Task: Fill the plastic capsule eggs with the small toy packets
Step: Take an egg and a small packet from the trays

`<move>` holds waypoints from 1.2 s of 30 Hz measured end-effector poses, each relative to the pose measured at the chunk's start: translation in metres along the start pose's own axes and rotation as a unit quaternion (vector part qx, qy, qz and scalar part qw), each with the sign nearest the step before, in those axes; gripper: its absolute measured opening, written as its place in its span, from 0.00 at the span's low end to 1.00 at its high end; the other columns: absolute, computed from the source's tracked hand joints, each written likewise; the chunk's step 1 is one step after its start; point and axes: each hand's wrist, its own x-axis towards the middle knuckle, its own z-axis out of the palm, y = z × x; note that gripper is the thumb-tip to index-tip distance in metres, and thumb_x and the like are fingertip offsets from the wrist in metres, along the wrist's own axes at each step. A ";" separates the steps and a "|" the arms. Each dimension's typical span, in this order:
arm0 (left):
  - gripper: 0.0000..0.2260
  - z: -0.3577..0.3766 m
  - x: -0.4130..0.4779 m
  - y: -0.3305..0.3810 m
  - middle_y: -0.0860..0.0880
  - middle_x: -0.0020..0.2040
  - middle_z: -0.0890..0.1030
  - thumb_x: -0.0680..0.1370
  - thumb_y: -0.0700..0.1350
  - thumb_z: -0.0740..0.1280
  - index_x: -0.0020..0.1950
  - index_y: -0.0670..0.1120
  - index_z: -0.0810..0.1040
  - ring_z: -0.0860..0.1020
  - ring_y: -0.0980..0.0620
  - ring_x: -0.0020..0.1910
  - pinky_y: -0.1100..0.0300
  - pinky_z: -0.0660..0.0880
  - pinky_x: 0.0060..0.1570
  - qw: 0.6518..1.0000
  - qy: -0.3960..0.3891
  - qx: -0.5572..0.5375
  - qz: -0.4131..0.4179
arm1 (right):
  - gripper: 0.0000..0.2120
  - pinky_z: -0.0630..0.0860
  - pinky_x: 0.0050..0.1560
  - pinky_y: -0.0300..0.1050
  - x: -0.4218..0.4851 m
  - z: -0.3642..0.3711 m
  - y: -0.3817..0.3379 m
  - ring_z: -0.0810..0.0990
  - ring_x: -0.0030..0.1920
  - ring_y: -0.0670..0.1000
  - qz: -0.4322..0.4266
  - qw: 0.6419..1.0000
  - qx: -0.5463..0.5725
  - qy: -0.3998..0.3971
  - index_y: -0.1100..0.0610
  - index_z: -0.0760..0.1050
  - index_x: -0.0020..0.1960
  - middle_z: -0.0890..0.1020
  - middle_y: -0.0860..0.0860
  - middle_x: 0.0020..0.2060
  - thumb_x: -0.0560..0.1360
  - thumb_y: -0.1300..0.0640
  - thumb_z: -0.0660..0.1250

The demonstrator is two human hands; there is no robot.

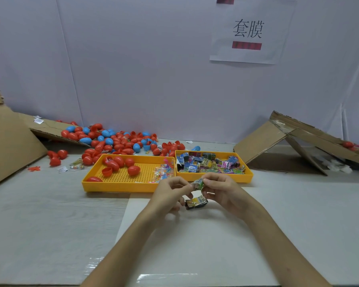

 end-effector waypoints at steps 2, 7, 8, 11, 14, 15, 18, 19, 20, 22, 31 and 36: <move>0.10 0.000 0.000 -0.002 0.46 0.37 0.85 0.77 0.50 0.74 0.40 0.46 0.81 0.74 0.53 0.28 0.64 0.66 0.24 0.999 0.001 0.032 0.024 | 0.03 0.74 0.39 0.40 0.000 0.000 0.000 0.78 0.35 0.50 0.000 1.000 -0.006 0.008 0.58 0.82 0.43 0.80 0.53 0.37 0.74 0.61 0.69; 0.11 0.003 0.002 -0.007 0.49 0.32 0.82 0.78 0.51 0.73 0.39 0.46 0.82 0.78 0.53 0.29 0.60 0.72 0.30 0.976 0.057 0.185 0.099 | 0.01 0.74 0.38 0.38 0.001 0.000 0.002 0.78 0.35 0.50 0.001 1.000 -0.023 0.008 0.59 0.81 0.43 0.80 0.53 0.36 0.73 0.63 0.73; 0.11 0.002 0.002 -0.007 0.50 0.30 0.81 0.78 0.51 0.73 0.39 0.46 0.82 0.77 0.55 0.27 0.61 0.71 0.30 0.976 0.053 0.189 0.096 | 0.01 0.74 0.38 0.38 0.001 0.000 0.003 0.78 0.36 0.50 0.001 1.000 -0.023 0.006 0.60 0.81 0.43 0.80 0.53 0.36 0.72 0.63 0.73; 0.15 0.002 0.000 -0.004 0.51 0.26 0.73 0.78 0.55 0.72 0.41 0.44 0.81 0.67 0.56 0.22 0.64 0.61 0.23 0.994 0.005 0.103 0.040 | 0.01 0.74 0.41 0.41 0.001 -0.002 0.003 0.79 0.36 0.50 -0.003 1.000 -0.007 0.012 0.59 0.82 0.43 0.81 0.53 0.37 0.73 0.63 0.72; 0.15 0.004 -0.001 -0.002 0.51 0.25 0.71 0.79 0.56 0.70 0.42 0.44 0.81 0.65 0.55 0.22 0.64 0.58 0.23 0.998 -0.031 0.046 0.003 | 0.01 0.73 0.43 0.43 0.002 -0.002 0.002 0.79 0.37 0.50 -0.010 1.000 -0.005 0.015 0.59 0.82 0.44 0.81 0.54 0.38 0.73 0.62 0.72; 0.14 0.005 -0.002 -0.001 0.52 0.25 0.71 0.80 0.54 0.69 0.41 0.45 0.81 0.65 0.55 0.22 0.65 0.58 0.23 0.998 -0.038 0.043 0.000 | 0.01 0.73 0.43 0.43 0.003 -0.002 0.003 0.79 0.37 0.50 -0.012 1.000 -0.007 0.017 0.59 0.83 0.44 0.81 0.54 0.38 0.73 0.62 0.72; 0.11 0.004 -0.002 0.000 0.51 0.26 0.72 0.82 0.49 0.68 0.42 0.46 0.82 0.65 0.55 0.23 0.64 0.58 0.24 0.998 -0.053 0.033 -0.005 | 0.03 0.75 0.41 0.41 0.002 -0.003 0.002 0.78 0.37 0.49 -0.009 1.000 -0.002 0.029 0.59 0.82 0.44 0.81 0.54 0.38 0.72 0.61 0.70; 0.11 0.003 -0.002 0.000 0.51 0.26 0.72 0.82 0.48 0.68 0.43 0.45 0.82 0.65 0.55 0.23 0.64 0.58 0.24 0.998 -0.054 0.035 -0.002 | 0.03 0.76 0.40 0.40 0.002 -0.003 0.002 0.78 0.37 0.49 -0.009 0.999 0.002 0.032 0.59 0.82 0.44 0.81 0.53 0.38 0.72 0.61 0.70; 0.10 0.003 -0.003 0.000 0.51 0.26 0.72 0.82 0.47 0.67 0.43 0.45 0.82 0.65 0.54 0.23 0.64 0.59 0.24 0.998 -0.051 0.041 0.004 | 0.03 0.76 0.40 0.40 0.002 -0.003 0.001 0.78 0.36 0.49 -0.010 0.999 0.002 0.031 0.59 0.82 0.44 0.81 0.53 0.38 0.72 0.61 0.70; 0.09 0.004 -0.003 -0.001 0.52 0.25 0.72 0.82 0.46 0.67 0.44 0.44 0.82 0.65 0.54 0.23 0.64 0.59 0.23 0.997 -0.041 0.058 0.015 | 0.03 0.77 0.40 0.39 0.002 -0.003 0.001 0.78 0.36 0.49 -0.011 1.000 -0.007 0.024 0.57 0.83 0.43 0.82 0.53 0.38 0.72 0.61 0.70; 0.07 0.004 0.003 -0.005 0.51 0.28 0.76 0.79 0.46 0.70 0.42 0.46 0.83 0.67 0.51 0.24 0.63 0.62 0.22 0.993 0.024 0.113 0.041 | 0.03 0.75 0.38 0.39 0.002 -0.001 0.002 0.76 0.34 0.49 -0.002 0.999 -0.035 0.011 0.58 0.83 0.44 0.80 0.51 0.36 0.72 0.59 0.71; 0.09 0.006 0.003 -0.008 0.53 0.28 0.76 0.79 0.49 0.71 0.40 0.48 0.82 0.70 0.60 0.24 0.66 0.66 0.25 0.982 0.049 0.158 0.088 | 0.04 0.76 0.41 0.40 0.000 0.000 0.001 0.79 0.36 0.51 -0.001 0.999 -0.044 0.004 0.57 0.83 0.44 0.81 0.50 0.36 0.73 0.57 0.71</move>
